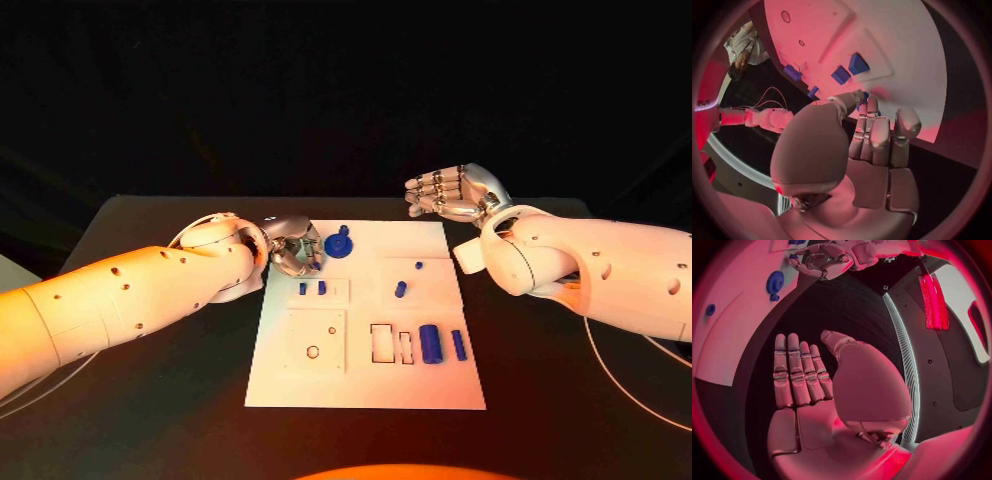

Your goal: Assemble the parts on the task board

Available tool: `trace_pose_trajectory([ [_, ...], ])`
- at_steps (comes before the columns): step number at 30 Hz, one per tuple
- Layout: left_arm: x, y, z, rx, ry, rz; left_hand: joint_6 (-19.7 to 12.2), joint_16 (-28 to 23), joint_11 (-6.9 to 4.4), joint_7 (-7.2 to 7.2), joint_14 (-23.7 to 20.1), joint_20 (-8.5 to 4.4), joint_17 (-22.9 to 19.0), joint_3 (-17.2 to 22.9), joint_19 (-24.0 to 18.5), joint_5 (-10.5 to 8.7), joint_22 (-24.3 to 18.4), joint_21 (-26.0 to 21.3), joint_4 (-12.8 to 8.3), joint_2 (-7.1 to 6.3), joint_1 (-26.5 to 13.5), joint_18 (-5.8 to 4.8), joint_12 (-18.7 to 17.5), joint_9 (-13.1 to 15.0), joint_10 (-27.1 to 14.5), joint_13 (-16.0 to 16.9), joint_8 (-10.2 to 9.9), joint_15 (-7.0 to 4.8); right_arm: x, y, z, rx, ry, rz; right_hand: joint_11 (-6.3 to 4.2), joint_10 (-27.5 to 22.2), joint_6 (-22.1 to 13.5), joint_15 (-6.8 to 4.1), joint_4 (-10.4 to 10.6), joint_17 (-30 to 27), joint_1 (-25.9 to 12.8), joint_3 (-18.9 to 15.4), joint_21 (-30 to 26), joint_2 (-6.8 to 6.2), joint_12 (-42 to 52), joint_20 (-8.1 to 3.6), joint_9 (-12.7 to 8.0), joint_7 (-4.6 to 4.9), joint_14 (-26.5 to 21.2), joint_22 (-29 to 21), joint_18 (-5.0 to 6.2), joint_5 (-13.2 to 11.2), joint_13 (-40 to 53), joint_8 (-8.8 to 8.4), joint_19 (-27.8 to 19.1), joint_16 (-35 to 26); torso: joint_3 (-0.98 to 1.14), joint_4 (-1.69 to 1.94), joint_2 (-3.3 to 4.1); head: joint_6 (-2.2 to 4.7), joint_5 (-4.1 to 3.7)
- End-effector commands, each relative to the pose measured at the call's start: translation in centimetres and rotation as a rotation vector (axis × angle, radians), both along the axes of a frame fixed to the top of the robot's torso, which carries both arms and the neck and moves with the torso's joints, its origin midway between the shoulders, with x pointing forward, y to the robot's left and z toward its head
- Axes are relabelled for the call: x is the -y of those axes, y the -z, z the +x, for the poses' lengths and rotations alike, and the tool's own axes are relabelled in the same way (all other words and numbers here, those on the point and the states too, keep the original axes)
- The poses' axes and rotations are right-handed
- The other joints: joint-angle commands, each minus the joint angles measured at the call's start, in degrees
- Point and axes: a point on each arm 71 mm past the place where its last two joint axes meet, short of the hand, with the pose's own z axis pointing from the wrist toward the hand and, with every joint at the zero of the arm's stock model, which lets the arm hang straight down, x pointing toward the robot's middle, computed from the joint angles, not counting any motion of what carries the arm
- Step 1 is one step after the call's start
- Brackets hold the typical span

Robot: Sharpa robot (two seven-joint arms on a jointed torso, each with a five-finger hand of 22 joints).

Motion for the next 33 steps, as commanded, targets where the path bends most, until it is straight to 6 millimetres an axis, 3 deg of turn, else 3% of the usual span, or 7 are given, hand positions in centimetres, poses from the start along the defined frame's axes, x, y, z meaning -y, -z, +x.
trace_pose_trajectory([
  [1, -0.07, 0.41, -0.04, -0.016, 0.009, 0.023, 0.0, 0.2, 0.08, 0.05, 0.3, -0.15, -0.2, 0.0, -0.1, -0.21, -0.3, -0.1, -0.2, -0.12, -0.5, -0.53, -0.3, 0.0, 0.1, 0.0, -0.1, -0.04, -0.14, -0.02, -0.02, 0.004, -0.016, -0.004, -0.09, -0.3, -0.1, 0.17, 0.1, -0.1, -0.6, -0.3, -0.3, -0.06, 0.2, 0.41, 0.0, 0.45, -0.2, -0.1, 0.28, 0.3, -0.1, -0.07, 0.0, -0.3, -0.07, -0.03, 0.05, -0.05, -0.22],
  [18, -0.26, 0.54, -0.04, -0.025, 0.008, 0.032, -0.7, 0.1, 0.37, 0.25, 0.1, -0.06, -0.7, -0.2, -0.5, -0.24, -0.7, -0.5, -0.3, -0.39, -1.0, -0.45, -0.7, -0.1, -0.5, 0.0, -0.6, 0.17, -0.23, 0.10, 0.06, -0.007, -0.025, -0.005, 0.03, -0.5, -0.2, 0.32, 0.1, -0.2, -0.7, -0.4, -0.7, -0.11, 0.3, 0.55, 0.0, 0.58, -0.4, -0.8, 0.27, 0.3, -0.1, -0.11, -0.1, -0.9, -0.13, 0.04, -0.07, -0.50, -0.02],
  [27, -0.50, 0.52, 0.03, -0.025, -0.004, 0.024, -3.1, 0.1, 0.58, 0.73, 0.0, 0.18, -0.8, 0.0, -0.7, -0.19, -0.7, -0.6, -0.6, -0.67, -1.5, -0.44, -0.9, -0.7, -0.8, 0.2, -2.4, 0.40, -0.25, 0.19, 0.09, -0.014, -0.030, -0.005, 0.05, -0.6, -0.2, 0.38, 0.2, -0.2, -0.7, -0.5, -0.9, -0.09, 0.3, 0.61, 0.0, 0.59, -0.5, -1.1, 0.27, 0.3, -0.1, -0.09, -0.1, -1.1, -0.12, -0.01, -0.02, -0.33, 0.18],
  [30, -0.62, 0.51, 0.07, -0.025, -0.009, 0.022, -5.3, 0.2, 0.59, 0.89, 0.0, 0.26, -0.8, 0.1, -0.7, -0.18, -0.7, -0.6, -0.7, -1.00, -1.9, -0.42, -1.0, -1.3, -1.0, 0.3, -4.2, 0.44, -0.28, 0.24, 0.10, -0.019, -0.034, -0.005, 0.06, -0.6, -0.2, 0.40, 0.2, -0.3, -0.7, -0.5, -0.9, -0.06, 0.3, 0.64, 0.0, 0.58, -0.5, -1.3, 0.27, 0.3, -0.1, -0.08, -0.2, -1.3, -0.13, -0.02, -0.03, -0.32, 0.15],
  [33, -0.71, 0.52, 0.11, -0.026, -0.013, 0.021, -6.0, 0.3, 0.61, 0.97, 0.0, 0.27, -0.8, 0.1, -0.7, -0.19, -0.7, -0.6, -0.7, -1.16, -2.1, -0.42, -1.0, -1.5, -1.0, 0.4, -4.7, 0.44, -0.29, 0.27, 0.11, -0.021, -0.035, -0.005, 0.06, -0.6, -0.2, 0.42, 0.2, -0.3, -0.7, -0.5, -1.0, -0.07, 0.3, 0.66, 0.0, 0.58, -0.6, -1.4, 0.27, 0.3, -0.1, -0.08, -0.2, -1.3, -0.14, 0.00, -0.01, -0.30, 0.19],
])
